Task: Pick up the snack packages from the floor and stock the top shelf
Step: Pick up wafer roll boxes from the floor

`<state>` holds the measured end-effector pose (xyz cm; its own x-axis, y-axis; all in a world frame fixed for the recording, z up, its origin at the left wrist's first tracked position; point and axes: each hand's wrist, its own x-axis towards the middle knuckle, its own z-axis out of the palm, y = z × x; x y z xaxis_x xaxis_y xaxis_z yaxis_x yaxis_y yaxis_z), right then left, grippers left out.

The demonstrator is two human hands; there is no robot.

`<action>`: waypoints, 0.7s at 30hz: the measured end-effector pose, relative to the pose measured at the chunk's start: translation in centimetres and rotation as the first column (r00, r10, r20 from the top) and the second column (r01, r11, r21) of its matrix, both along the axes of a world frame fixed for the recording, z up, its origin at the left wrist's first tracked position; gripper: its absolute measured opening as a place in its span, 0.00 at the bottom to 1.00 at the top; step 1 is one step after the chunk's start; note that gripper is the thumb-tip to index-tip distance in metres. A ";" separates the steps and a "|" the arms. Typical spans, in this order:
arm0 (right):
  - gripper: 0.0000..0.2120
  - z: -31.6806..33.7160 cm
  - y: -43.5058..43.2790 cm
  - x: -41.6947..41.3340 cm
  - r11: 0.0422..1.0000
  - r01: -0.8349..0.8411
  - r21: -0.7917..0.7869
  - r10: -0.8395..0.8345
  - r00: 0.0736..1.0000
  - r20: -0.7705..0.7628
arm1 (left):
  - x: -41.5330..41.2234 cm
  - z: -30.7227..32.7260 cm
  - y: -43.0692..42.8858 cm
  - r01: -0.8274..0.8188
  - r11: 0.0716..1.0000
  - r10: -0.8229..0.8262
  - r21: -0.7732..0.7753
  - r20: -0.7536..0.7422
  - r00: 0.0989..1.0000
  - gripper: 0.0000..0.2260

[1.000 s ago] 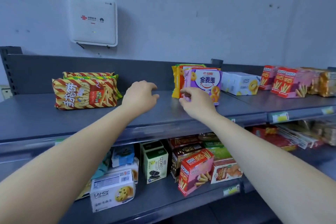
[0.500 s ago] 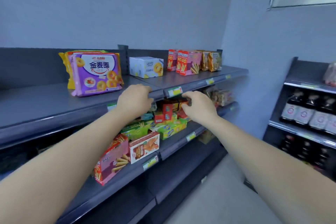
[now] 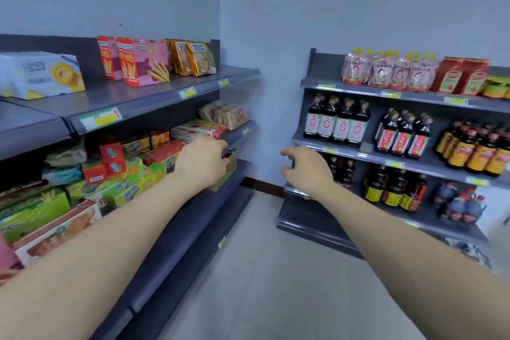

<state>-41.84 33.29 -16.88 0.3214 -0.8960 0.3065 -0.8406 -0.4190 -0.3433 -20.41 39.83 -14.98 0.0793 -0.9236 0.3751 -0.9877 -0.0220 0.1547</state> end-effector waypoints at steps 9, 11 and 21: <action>0.20 -3.1 -6.3 -12.6 0.962 0.269 0.050 -0.268 0.963 -0.027 | -11.9 -3.5 -12.9 0.250 0.962 -0.250 0.111 -0.019 0.968 0.16; 0.19 -4.0 -7.5 -15.3 0.944 0.325 0.056 -0.323 0.945 -0.048 | -14.8 -4.3 -15.7 0.303 0.943 -0.303 0.135 -0.017 0.953 0.16; 0.19 -8.7 -10.7 -29.4 0.760 0.623 0.186 -0.618 0.781 -0.092 | -29.6 -9.7 -25.6 0.561 0.786 -0.579 0.261 -0.008 0.815 0.14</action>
